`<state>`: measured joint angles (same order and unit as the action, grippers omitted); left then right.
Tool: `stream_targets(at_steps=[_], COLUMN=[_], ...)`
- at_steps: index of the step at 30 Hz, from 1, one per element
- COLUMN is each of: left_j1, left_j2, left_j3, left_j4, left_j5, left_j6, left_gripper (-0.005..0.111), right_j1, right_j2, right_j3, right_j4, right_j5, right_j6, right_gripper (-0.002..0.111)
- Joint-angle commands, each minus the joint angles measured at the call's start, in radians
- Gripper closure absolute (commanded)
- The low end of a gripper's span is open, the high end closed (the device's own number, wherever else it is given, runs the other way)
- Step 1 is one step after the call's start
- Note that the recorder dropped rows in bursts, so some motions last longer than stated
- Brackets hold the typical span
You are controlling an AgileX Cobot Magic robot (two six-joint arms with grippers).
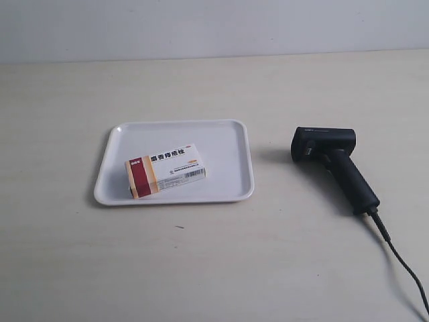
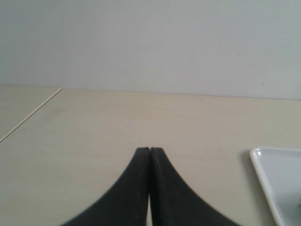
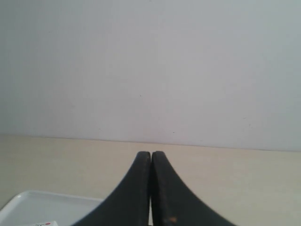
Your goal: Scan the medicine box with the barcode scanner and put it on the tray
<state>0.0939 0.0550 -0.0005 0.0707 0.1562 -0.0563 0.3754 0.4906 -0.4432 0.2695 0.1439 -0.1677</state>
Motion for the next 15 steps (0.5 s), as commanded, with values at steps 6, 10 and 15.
stream_targets(at_steps=[6, 10, 15], left_j1=[-0.001, -0.001, -0.001], left_j2=[-0.003, -0.003, -0.003], left_j3=[0.001, 0.001, 0.001], left_j4=[-0.005, -0.005, -0.005], left_j5=[-0.001, -0.001, -0.001], left_j6=[0.004, 0.004, 0.004], left_gripper=[0.104, 0.104, 0.104], right_j1=[0.003, 0.003, 0.003], right_j2=[-0.147, -0.247, -0.309], right_j3=[0.398, 0.443, 0.443], right_j4=[-0.244, -0.247, -0.247], right_j5=[-0.117, -0.111, -0.087], right_j6=[0.382, 0.376, 0.376], right_gripper=[0.108, 0.108, 0.108])
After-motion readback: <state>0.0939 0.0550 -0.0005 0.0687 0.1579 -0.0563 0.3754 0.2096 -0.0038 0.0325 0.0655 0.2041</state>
